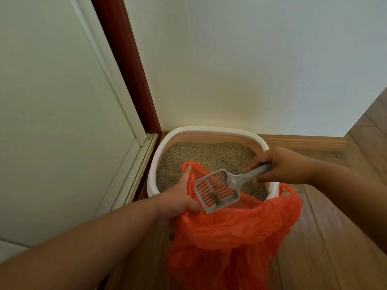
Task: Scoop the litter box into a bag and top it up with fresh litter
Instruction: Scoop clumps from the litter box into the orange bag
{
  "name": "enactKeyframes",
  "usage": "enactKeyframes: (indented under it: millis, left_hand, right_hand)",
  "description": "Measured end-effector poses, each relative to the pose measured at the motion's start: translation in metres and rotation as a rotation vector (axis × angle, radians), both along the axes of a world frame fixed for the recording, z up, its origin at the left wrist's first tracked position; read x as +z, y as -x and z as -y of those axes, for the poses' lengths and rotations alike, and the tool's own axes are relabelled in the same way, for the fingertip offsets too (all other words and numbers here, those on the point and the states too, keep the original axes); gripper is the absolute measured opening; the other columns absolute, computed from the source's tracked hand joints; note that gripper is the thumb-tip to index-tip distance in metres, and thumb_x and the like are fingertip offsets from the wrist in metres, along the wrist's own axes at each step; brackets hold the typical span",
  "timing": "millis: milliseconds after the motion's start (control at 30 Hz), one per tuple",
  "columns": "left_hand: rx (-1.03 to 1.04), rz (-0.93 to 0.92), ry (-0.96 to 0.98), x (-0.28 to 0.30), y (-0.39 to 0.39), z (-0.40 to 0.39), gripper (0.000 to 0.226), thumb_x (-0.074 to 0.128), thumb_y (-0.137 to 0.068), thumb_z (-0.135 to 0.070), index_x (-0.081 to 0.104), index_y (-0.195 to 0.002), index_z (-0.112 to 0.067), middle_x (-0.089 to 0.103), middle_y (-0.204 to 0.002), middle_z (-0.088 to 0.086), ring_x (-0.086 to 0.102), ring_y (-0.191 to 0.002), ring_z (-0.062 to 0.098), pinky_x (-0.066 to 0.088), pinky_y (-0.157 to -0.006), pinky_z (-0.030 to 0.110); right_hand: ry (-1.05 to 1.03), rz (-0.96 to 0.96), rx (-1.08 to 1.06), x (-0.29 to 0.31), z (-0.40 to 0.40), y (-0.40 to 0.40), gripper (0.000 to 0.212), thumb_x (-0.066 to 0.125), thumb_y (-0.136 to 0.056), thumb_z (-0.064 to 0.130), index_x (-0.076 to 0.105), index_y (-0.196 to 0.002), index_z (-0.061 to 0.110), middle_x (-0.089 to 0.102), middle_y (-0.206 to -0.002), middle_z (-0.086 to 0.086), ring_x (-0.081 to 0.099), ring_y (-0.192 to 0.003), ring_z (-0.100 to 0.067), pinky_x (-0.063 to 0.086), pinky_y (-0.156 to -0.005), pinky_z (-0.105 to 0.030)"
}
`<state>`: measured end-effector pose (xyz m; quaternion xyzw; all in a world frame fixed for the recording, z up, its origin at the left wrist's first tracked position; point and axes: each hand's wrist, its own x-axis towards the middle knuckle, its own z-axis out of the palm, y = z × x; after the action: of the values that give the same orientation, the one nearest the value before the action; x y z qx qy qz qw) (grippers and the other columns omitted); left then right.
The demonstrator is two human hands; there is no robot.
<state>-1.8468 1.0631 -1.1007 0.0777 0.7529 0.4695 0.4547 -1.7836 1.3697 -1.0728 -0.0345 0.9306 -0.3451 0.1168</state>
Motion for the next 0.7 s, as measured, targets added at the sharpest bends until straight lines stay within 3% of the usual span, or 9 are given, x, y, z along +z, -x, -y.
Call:
enactKeyframes:
  millis: [233, 333, 400, 533, 700]
  left_hand:
    - [0.0, 0.139, -0.083, 0.001, 0.002, 0.004, 0.136, 0.062, -0.074, 0.028, -0.008, -0.157, -0.054, 0.056, -0.139, 0.011, 0.065, -0.12, 0.038, 0.053, -0.097, 0.064]
    - [-0.006, 0.144, -0.074, -0.002, 0.002, 0.005, 0.137, 0.064, -0.073, 0.026, -0.006, -0.155, -0.059, 0.05, -0.142, 0.011, 0.067, -0.116, 0.04, 0.05, -0.097, 0.069]
    - [-0.004, 0.137, -0.068, -0.004, 0.003, 0.004, 0.136, 0.062, -0.073, 0.025, -0.005, -0.155, -0.06, 0.045, -0.144, 0.011, 0.066, -0.116, 0.041, 0.054, -0.093, 0.065]
    - [-0.007, 0.062, -0.08, -0.003, 0.004, 0.001, 0.129, 0.056, -0.075, 0.024, -0.002, -0.156, -0.058, 0.035, -0.151, 0.004, 0.061, -0.12, 0.038, 0.061, -0.081, 0.051]
    - [-0.068, -0.055, -0.077, -0.003, 0.003, 0.0, 0.126, 0.058, -0.073, 0.02, 0.006, -0.157, -0.058, 0.034, -0.153, 0.0, 0.058, -0.124, 0.032, 0.059, -0.092, 0.055]
  right_hand:
    - [0.082, -0.027, -0.103, -0.002, -0.012, 0.0, 0.036, 0.087, -0.075, 0.013, 0.079, -0.099, 0.039, 0.074, -0.094, 0.024, 0.067, -0.087, 0.003, 0.051, -0.073, -0.01]
    - [-0.021, 0.086, 0.018, -0.002, -0.01, -0.002, 0.036, 0.085, -0.077, 0.012, 0.078, -0.1, 0.039, 0.074, -0.093, 0.024, 0.068, -0.085, 0.001, 0.055, -0.076, -0.017]
    - [-0.124, 0.144, 0.097, -0.001, -0.007, -0.001, 0.036, 0.083, -0.078, 0.013, 0.078, -0.1, 0.04, 0.073, -0.093, 0.026, 0.068, -0.085, 0.002, 0.056, -0.077, -0.02]
    - [-0.213, 0.273, 0.266, 0.006, 0.007, -0.001, 0.032, 0.08, -0.081, 0.017, 0.078, -0.104, 0.04, 0.073, -0.094, 0.026, 0.067, -0.085, 0.007, 0.052, -0.072, -0.014]
    - [-0.348, 0.233, 0.34, 0.019, 0.029, 0.006, 0.035, 0.075, -0.08, 0.015, 0.077, -0.11, 0.034, 0.073, -0.095, 0.021, 0.063, -0.081, 0.01, 0.045, -0.067, -0.004]
